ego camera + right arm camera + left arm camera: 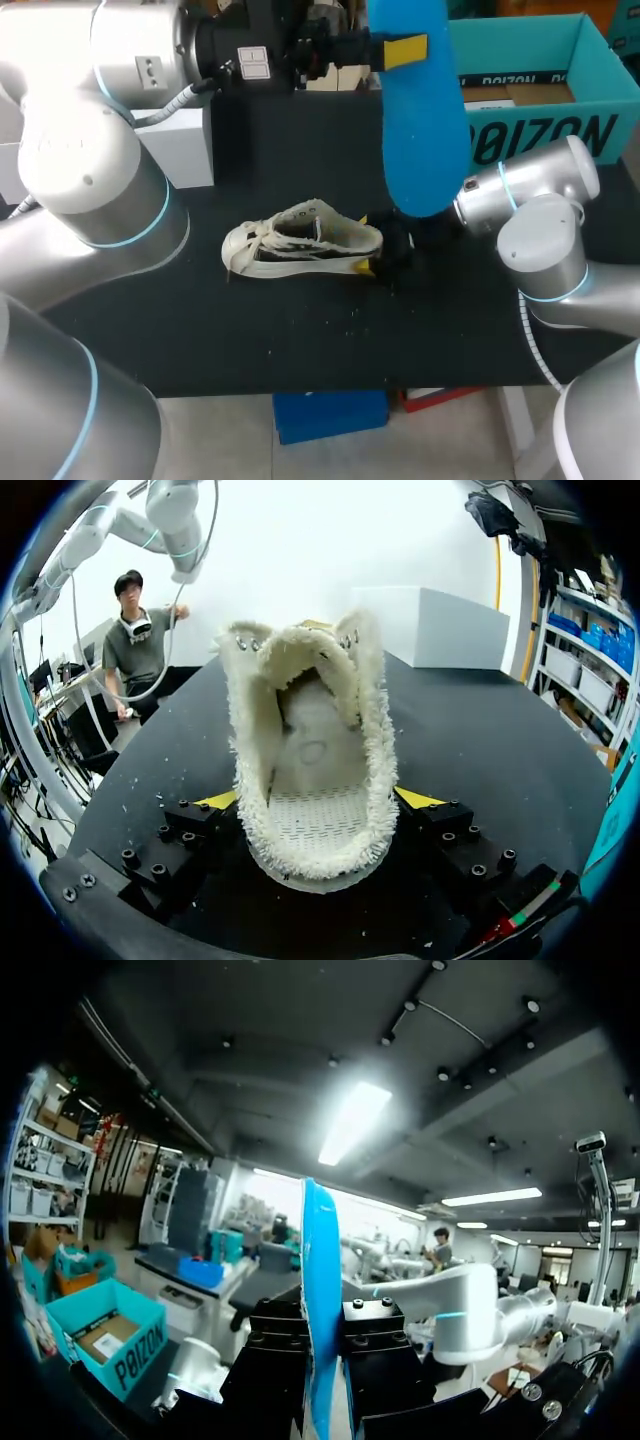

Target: Take the shoe out of the shoebox, open the shoe tongue, remove and reinsert the insole, then place the shoe into the shoebox

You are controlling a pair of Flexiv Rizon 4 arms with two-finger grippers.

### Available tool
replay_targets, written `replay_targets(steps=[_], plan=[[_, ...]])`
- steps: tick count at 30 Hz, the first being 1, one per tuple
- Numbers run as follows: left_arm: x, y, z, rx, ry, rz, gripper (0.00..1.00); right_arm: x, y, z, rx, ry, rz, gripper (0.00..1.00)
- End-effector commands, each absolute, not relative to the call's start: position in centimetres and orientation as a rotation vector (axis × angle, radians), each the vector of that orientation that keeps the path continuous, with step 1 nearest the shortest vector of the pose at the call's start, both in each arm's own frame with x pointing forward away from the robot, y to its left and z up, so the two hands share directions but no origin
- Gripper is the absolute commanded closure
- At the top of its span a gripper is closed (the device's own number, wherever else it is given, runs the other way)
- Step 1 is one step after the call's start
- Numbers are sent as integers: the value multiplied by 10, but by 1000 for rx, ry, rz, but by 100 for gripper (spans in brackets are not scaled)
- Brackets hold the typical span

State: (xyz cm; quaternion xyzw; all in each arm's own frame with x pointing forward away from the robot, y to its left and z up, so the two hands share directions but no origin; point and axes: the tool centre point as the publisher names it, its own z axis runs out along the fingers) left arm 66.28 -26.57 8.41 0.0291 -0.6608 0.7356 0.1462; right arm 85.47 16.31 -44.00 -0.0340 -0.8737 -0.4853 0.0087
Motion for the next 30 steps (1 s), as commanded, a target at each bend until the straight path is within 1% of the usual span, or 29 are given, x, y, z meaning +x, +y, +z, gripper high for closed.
replay_targets(steps=[1, 27, 28, 29, 30], plan=[[662, -265, 85, 82, -1941, 2093, 100, 855, 164, -443, -107, -2730, -1513, 100], [652, -259, 88, 51, -1969, 2065, 100, 855, 164, -443, -107, -2730, -1513, 100], [652, -259, 88, 51, -1969, 2065, 100, 855, 164, -443, -107, -2730, -1513, 92], [652, -259, 88, 51, -1969, 2065, 100, 855, 162, -442, -102, -2728, -1515, 74], [652, -259, 88, 51, -1969, 2065, 100, 856, 160, -440, -101, -2730, -1511, 51]])
